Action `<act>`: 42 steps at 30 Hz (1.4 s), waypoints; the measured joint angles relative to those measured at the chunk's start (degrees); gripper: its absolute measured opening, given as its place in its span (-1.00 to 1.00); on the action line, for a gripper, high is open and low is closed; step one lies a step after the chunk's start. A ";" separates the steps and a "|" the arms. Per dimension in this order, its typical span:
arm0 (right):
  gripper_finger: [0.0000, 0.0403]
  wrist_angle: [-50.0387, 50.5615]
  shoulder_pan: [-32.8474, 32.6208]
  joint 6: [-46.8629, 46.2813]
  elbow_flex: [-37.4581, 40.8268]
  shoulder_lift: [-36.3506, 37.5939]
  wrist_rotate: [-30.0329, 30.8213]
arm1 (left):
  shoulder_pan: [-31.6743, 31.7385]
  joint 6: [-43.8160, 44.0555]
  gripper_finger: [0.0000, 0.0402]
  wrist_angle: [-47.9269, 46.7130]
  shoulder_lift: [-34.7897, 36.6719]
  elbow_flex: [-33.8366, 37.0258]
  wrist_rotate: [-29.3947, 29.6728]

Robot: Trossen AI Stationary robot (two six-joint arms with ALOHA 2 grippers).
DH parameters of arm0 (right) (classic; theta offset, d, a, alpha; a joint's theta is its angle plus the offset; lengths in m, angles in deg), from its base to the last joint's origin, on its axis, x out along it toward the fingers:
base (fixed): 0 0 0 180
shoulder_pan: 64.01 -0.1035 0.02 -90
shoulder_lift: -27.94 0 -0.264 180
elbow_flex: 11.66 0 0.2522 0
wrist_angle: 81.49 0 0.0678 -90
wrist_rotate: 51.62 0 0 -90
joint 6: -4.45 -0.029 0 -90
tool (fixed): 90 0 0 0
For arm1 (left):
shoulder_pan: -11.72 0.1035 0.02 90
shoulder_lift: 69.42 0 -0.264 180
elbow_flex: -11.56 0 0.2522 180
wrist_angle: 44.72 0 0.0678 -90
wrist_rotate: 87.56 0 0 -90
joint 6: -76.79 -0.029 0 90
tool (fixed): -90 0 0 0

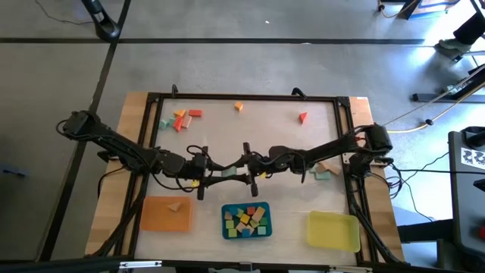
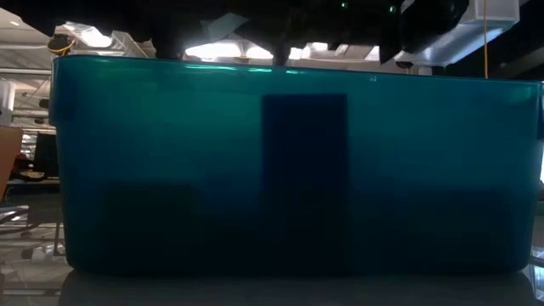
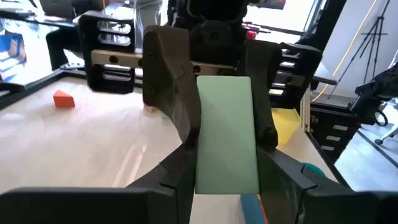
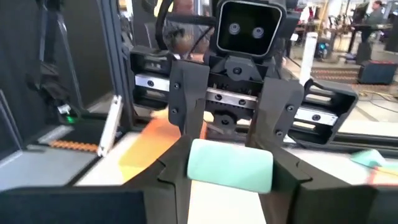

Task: Sort blocks by size
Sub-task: Put the light blue rectangular block into the yellow bin

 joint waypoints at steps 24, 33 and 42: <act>-0.34 43.31 -9.10 -5.19 0.28 22.52 7.90 | -1.81 1.99 0.24 -14.78 5.10 -0.78 -1.34; -0.34 69.27 -23.02 -37.36 0.21 29.46 7.11 | -1.28 4.03 0.25 -17.19 5.27 -0.78 -0.97; -0.34 90.77 -37.29 -80.14 0.24 29.42 4.45 | -0.13 4.78 0.25 -17.19 5.27 -0.78 -0.62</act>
